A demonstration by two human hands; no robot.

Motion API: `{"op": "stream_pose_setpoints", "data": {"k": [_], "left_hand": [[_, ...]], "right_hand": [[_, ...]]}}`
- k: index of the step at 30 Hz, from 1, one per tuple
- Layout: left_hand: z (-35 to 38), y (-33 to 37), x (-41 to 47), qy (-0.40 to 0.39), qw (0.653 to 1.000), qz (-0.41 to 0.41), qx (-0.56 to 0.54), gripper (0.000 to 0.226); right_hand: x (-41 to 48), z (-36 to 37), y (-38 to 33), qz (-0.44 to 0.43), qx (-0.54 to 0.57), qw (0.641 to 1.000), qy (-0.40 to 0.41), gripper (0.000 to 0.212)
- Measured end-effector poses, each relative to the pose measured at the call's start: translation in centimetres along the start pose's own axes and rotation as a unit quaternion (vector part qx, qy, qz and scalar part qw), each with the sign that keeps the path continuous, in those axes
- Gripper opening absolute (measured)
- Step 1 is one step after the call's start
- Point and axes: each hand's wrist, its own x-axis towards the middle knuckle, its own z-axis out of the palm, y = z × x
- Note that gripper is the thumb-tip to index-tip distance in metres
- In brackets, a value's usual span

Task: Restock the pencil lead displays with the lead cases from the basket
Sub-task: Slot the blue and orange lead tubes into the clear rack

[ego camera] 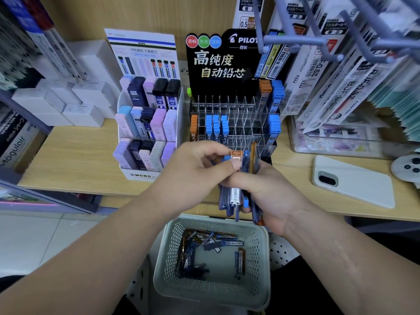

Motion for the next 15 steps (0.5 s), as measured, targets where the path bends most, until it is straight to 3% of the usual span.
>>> {"op": "stream_pose_setpoints", "data": {"k": [9, 15], "left_hand": [[0.4, 0.6, -0.1, 0.019, 0.995, -0.032, -0.089, 0.018], [0.0, 1.0, 0.0, -0.004, 0.99, -0.067, -0.128, 0.01]], "right_hand": [[0.2, -0.1, 0.1, -0.013, -0.001, 1.0, -0.007, 0.057], [0.5, 0.0, 0.0, -0.021, -0.011, 1.0, -0.013, 0.067]]}}
